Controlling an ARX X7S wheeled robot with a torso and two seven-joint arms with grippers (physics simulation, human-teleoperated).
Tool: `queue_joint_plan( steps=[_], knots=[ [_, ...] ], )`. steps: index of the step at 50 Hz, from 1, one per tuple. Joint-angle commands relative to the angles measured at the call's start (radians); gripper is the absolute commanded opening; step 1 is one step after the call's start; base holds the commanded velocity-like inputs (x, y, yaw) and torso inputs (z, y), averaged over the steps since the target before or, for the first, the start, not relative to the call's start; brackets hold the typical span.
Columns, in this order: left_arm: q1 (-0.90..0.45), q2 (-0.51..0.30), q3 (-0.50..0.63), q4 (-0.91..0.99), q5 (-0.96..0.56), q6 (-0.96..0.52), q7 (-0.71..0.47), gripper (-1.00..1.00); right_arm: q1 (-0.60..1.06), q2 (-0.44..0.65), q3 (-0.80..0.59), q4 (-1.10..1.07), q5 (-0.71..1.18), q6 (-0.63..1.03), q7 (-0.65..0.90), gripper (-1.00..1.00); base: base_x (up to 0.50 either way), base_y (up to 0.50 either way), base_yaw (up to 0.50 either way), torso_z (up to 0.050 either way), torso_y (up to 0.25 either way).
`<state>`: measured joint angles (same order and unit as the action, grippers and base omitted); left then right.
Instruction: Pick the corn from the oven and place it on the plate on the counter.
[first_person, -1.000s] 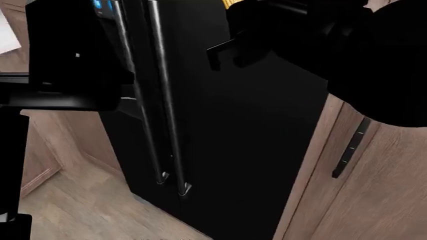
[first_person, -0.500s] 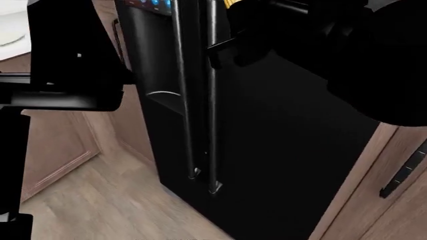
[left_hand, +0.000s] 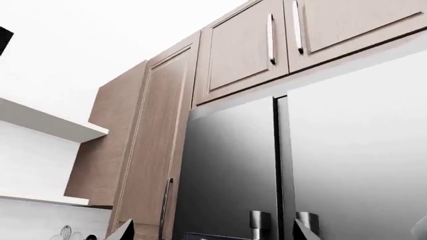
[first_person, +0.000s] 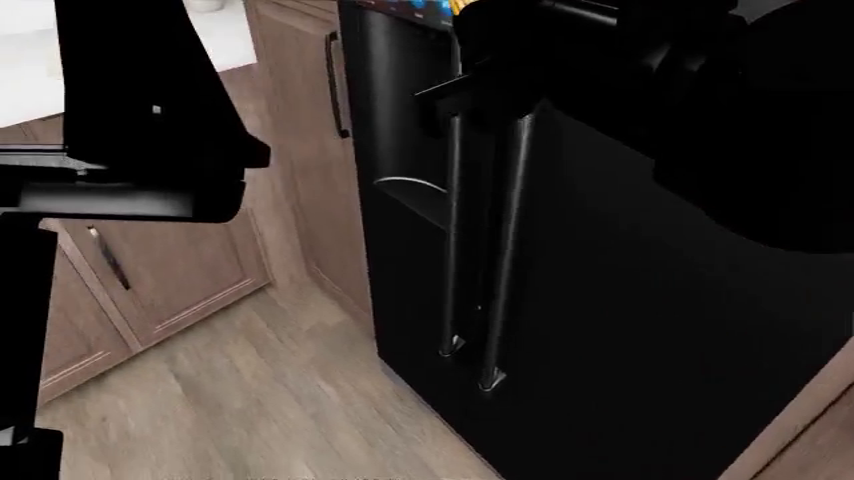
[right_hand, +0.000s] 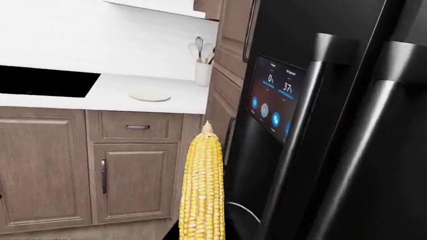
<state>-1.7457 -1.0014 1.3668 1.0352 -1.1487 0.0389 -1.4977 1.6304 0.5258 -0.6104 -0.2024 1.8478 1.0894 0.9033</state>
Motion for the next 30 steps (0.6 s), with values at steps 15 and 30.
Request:
queue_joint_plan(
  steps=[15, 30],
  knots=[
    [-0.009, 0.000, 0.015, 0.000, 0.006, 0.008, -0.004, 1.00, 0.003, 0.002, 0.000, -0.006, -0.012, -0.009, -0.005, -1.00, 0.00, 0.00, 0.50, 0.000, 0.000],
    [-0.011, 0.002, 0.025, 0.001, 0.011, 0.012, -0.009, 1.00, 0.002, 0.005, -0.004, -0.007, -0.014, -0.014, -0.009, -1.00, 0.00, 0.00, 0.50, 0.000, 0.001]
  ],
)
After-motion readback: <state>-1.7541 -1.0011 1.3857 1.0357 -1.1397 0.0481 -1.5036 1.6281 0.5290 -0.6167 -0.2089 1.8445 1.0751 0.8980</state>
